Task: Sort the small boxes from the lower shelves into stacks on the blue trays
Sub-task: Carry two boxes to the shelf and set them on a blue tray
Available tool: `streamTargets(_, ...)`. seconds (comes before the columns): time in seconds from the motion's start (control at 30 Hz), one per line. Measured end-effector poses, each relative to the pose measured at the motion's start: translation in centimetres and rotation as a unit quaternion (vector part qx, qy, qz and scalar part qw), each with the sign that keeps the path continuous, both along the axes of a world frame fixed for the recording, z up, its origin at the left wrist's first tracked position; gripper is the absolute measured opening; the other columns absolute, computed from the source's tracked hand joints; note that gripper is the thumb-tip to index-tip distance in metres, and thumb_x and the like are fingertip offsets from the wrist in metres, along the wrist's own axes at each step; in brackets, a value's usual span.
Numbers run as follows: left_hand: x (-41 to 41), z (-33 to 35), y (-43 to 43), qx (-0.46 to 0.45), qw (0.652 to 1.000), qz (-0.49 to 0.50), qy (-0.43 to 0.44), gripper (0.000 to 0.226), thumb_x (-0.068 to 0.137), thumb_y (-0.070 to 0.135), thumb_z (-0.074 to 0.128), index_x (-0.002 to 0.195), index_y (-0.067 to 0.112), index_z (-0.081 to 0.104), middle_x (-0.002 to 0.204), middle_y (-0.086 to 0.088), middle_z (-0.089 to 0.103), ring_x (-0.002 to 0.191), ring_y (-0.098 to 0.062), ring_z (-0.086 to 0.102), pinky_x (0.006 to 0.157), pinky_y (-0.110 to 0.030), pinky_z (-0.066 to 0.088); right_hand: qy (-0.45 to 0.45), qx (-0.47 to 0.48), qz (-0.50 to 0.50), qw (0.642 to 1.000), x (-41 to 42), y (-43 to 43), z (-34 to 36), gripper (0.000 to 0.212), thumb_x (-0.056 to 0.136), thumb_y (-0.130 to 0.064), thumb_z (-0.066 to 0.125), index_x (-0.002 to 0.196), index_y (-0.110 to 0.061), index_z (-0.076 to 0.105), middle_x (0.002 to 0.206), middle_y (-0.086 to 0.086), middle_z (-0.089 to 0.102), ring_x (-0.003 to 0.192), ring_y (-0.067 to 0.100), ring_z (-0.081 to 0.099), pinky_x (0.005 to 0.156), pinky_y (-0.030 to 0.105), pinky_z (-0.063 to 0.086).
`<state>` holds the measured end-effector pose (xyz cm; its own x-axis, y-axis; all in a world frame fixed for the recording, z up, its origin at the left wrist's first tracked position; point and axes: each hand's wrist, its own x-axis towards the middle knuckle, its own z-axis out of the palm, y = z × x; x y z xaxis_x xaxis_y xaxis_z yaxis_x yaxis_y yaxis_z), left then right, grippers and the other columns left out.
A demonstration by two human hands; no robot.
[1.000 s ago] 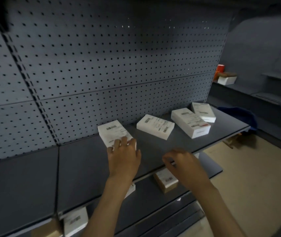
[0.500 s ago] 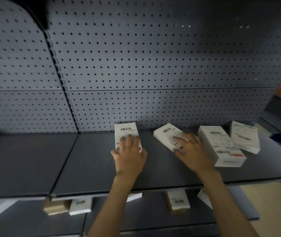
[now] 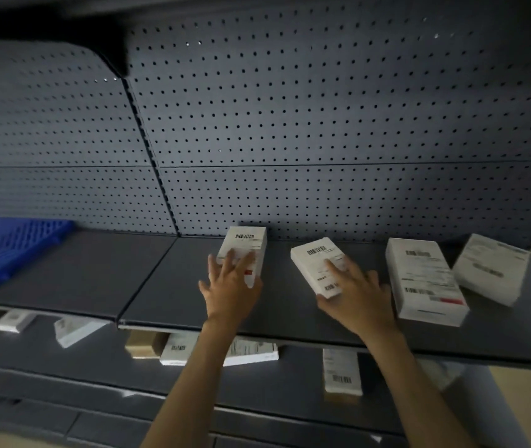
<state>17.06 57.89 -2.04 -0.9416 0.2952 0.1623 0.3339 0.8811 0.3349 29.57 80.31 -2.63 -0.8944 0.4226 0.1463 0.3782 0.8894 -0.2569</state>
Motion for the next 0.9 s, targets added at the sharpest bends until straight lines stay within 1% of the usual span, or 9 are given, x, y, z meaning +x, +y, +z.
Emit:
streamTargets(0.07,0.4,0.2,0.4,-0.006,0.999,0.031,0.005,0.064,0.094,0.054,0.054,0.152,0.051,0.028,0.167,0.007,0.017,0.152,-0.038,0.006,0.112,-0.068,0.027,0.017,0.004,0.005,1.000,0.6,-0.4,-0.2,0.085,0.078,-0.073,0.050,0.155,-0.047,0.025,0.163,-0.011,0.023,0.128,0.031,0.040,0.101,0.051,0.041)
streamTargets(0.13,0.5,0.4,0.6,0.004,0.999,0.044,0.019,0.063,0.092,0.054,0.057,0.150,0.050,0.035,0.163,0.006,0.025,0.139,-0.039,0.027,0.104,-0.060,0.043,0.047,0.011,0.000,0.999,1.0,-0.6,-0.5,0.084,0.074,-0.075,0.050,0.152,-0.046,0.035,0.161,-0.011,0.031,0.122,0.032,0.046,0.097,0.050,0.043)
streamTargets(0.17,0.6,0.5,0.6,0.013,0.998,0.048,0.025,0.062,0.090,0.054,0.059,0.148,0.050,0.038,0.161,0.007,0.029,0.131,-0.038,0.034,0.099,-0.056,0.047,0.055,0.012,0.000,0.998,1.1,-0.7,-0.6,0.084,0.073,-0.075,0.050,0.150,-0.046,0.039,0.160,-0.010,0.034,0.120,0.033,0.048,0.096,0.050,0.045)
streamTargets(0.23,0.5,0.5,0.4,0.034,0.997,0.053,0.035,0.062,0.086,0.053,0.064,0.145,0.050,0.045,0.158,0.008,0.035,0.122,-0.037,0.040,0.094,-0.053,0.050,0.067,0.012,0.008,0.998,1.4,-0.7,-0.8,0.081,0.072,-0.075,0.051,0.147,-0.043,0.046,0.157,-0.010,0.039,0.116,0.033,0.051,0.094,0.049,0.048)
streamTargets(0.37,0.8,0.5,-0.5,0.064,0.994,0.065,0.062,0.058,0.083,0.048,0.071,0.139,0.046,0.055,0.150,0.010,0.044,0.117,-0.036,0.042,0.092,-0.053,0.048,0.149,0.003,0.020,0.989,2.1,-0.8,-0.8,0.072,0.070,-0.068,0.055,0.134,-0.038,0.063,0.146,-0.011,0.054,0.104,0.034,0.054,0.084,0.046,0.051)
streamTargets(0.43,1.5,0.5,-1.4,0.074,0.990,0.071,0.093,0.056,0.082,0.046,0.073,0.136,0.043,0.058,0.148,0.009,0.046,0.115,-0.035,0.043,0.088,-0.053,0.050,0.177,0.006,0.031,0.984,2.1,-1.1,-0.6,0.067,0.070,-0.066,0.057,0.130,-0.037,0.067,0.142,-0.011,0.058,0.104,0.034,0.053,0.083,0.045,0.050)
streamTargets(0.57,2.9,0.9,-4.7,0.077,0.980,0.080,0.168,0.054,0.083,0.049,0.073,0.135,0.041,0.060,0.146,0.010,0.047,0.111,-0.035,0.045,0.081,-0.052,0.053,0.212,-0.006,0.069,0.975,1.3,-2.8,-0.1,0.063,0.075,-0.064,0.059,0.130,-0.036,0.067,0.141,-0.011,0.057,0.107,0.034,0.051,0.086,0.047,0.049)
streamTargets(0.77,5.0,2.3,-12.2,0.062,0.966,0.127,0.219,0.054,0.084,0.052,0.072,0.136,0.042,0.060,0.149,0.010,0.048,0.112,-0.032,0.046,0.083,-0.050,0.053,0.239,-0.044,0.142,0.960,-1.8,-8.9,0.9,0.062,0.077,-0.064,0.059,0.131,-0.035,0.066,0.143,-0.011,0.057,0.107,0.032,0.051,0.084,0.047,0.051)
streamTargets(0.9,6.0,2.4,-18.3,0.052,0.961,0.163,0.218,0.057,0.085,0.051,0.073,0.139,0.041,0.057,0.152,0.008,0.045,0.122,-0.032,0.043,0.089,-0.051,0.051,0.236,-0.060,0.194,0.950,-4.1,-15.0,0.9,0.057,0.079,-0.060,0.061,0.131,-0.036,0.066,0.143,-0.010,0.058,0.104,0.030,0.054,0.084,0.043,0.050)
